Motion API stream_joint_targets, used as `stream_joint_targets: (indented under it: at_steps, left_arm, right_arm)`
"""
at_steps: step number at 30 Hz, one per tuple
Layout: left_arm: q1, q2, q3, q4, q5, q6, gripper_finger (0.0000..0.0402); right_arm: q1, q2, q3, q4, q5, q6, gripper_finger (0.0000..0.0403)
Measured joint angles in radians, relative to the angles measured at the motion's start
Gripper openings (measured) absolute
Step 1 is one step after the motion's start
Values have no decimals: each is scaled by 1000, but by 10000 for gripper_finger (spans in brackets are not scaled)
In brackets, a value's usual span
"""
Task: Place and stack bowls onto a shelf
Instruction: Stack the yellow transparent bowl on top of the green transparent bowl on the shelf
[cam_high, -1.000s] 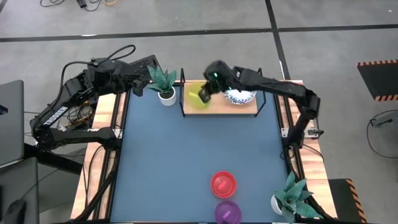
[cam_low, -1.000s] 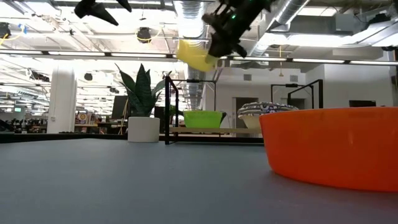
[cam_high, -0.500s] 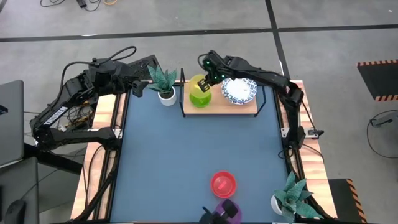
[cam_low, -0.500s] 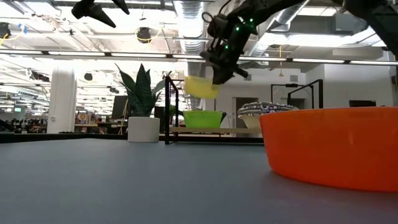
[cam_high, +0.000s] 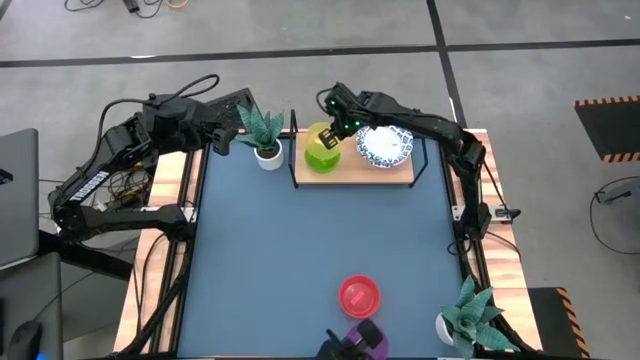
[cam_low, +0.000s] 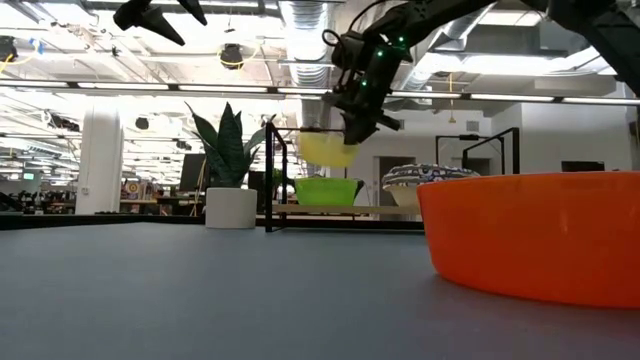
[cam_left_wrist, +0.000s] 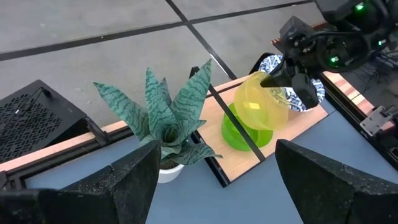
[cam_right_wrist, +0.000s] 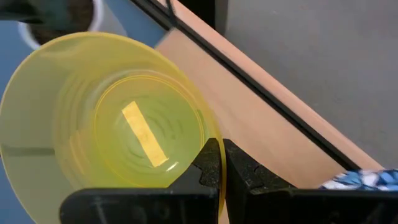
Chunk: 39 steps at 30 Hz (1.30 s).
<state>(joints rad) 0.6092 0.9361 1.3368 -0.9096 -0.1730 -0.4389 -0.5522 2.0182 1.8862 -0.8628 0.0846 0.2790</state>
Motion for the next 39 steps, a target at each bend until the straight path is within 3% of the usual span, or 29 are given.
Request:
stream_joint_targets:
  at_steps: [27, 31, 36, 39]
  left_arm:
    - [0, 0, 0, 0, 3, -7, 300]
    - [0, 0, 0, 0, 3, -7, 300]
    - [0, 0, 0, 0, 3, -7, 300]
    - [0, 0, 0, 0, 3, -7, 300]
  right_arm:
    - [29, 64, -13, 5, 19, -16, 23]
    - [26, 64, -13, 14, 18, -18, 47]
    - [10, 64, -13, 10, -111, -26, 74]
    - [6, 64, -13, 13, -125, -27, 84]
